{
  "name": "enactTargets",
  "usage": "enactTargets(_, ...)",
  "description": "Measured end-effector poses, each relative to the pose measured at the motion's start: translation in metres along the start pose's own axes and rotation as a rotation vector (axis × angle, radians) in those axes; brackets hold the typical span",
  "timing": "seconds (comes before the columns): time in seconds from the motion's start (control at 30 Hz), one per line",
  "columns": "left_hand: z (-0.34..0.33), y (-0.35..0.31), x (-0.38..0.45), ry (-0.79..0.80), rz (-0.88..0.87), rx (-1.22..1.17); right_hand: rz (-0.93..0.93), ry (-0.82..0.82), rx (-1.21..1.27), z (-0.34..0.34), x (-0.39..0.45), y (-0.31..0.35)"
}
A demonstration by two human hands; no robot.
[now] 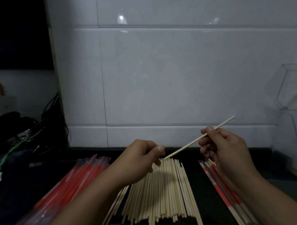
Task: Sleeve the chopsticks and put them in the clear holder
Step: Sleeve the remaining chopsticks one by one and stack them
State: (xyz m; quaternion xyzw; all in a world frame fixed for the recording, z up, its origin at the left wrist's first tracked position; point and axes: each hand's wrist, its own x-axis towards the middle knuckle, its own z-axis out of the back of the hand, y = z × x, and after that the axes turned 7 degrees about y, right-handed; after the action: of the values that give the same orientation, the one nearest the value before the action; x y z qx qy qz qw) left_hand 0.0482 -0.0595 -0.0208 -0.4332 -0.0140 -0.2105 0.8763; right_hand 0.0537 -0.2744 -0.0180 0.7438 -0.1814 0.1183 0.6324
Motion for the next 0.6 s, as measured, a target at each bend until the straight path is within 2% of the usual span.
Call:
enactTargets(0.1, 0.014, 0.002, -0.005, 0.155, 0.139, 0.071, 0.004, -0.036, -0.010, 0.002, 0.002, -0.001)
enactTargets(0.17, 0.023, 0.003, -0.008, 0.315, 0.244, 0.223, 0.000, -0.048, -0.006, 0.003, 0.002, -0.001)
enactTargets(0.23, 0.026, 0.001, -0.011, 0.389, 0.321, 0.347, -0.009, -0.045, 0.000, 0.004, 0.002, -0.001)
enactTargets(0.4, 0.018, -0.007, -0.014, 0.444, 0.391, 0.544, -0.022, -0.032, 0.000, 0.004, 0.003, -0.003)
enactTargets(0.6, 0.006, 0.004, -0.010, 0.438, 0.317, 0.589, -0.016, -0.035, -0.012, 0.002, 0.002, -0.002)
